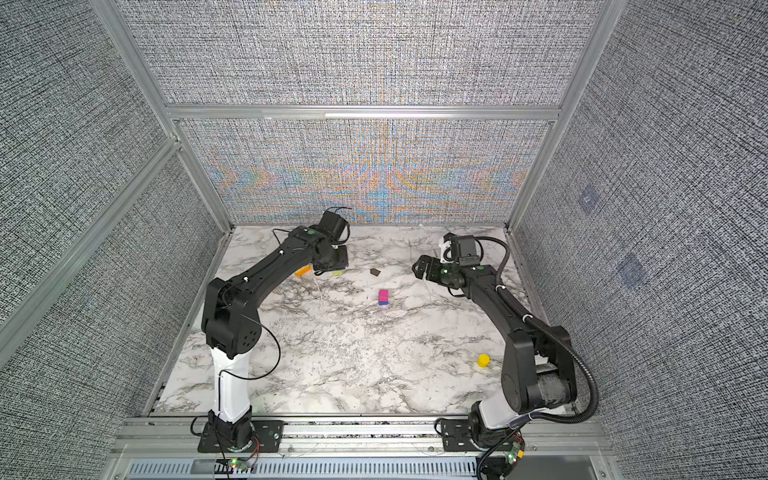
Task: Build the wood block tower
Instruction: 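Carry the lime green cube toward the stack while the right gripper moves aside, then lower the lime green cube onto the magenta cube with the left gripper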
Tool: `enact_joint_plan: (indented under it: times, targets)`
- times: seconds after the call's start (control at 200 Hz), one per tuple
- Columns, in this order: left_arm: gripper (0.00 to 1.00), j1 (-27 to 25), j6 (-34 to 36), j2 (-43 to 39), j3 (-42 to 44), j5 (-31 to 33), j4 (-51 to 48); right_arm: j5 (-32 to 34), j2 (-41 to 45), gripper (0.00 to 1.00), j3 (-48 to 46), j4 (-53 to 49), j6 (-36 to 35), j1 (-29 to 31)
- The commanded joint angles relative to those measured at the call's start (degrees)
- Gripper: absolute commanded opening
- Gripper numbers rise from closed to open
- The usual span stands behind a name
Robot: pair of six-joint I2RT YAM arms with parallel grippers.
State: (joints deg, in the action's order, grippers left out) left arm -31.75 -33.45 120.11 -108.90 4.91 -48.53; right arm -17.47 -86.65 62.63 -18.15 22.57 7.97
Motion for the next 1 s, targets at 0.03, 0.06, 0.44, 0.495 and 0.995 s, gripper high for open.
enact_joint_plan:
  times: [0.03, 0.06, 0.44, 0.495, 0.995]
  targets:
    - [0.24, -2.36, 0.93, 3.78, -5.31, -1.96, -1.76, 0.67, 2.34, 0.99, -2.78, -2.92, -1.50, -1.37]
    - [0.24, -2.92, 1.11, 4.83, -6.59, -2.17, -1.83, 0.63, 2.73, 0.99, -3.31, -3.28, -1.59, -1.74]
    - [0.24, -8.01, 3.28, 13.30, -15.43, -6.69, 1.09, -0.28, 4.20, 0.99, -6.99, -4.54, -1.65, -6.47]
    - [0.24, -8.48, 3.82, 13.65, -15.43, -7.07, 2.14, -0.28, 3.70, 0.99, -6.99, -4.48, -1.58, -6.56]
    - [0.25, -10.17, -0.25, 14.48, -14.11, -7.50, 2.96, -0.65, 0.72, 0.99, -7.21, -2.46, -0.56, -6.71]
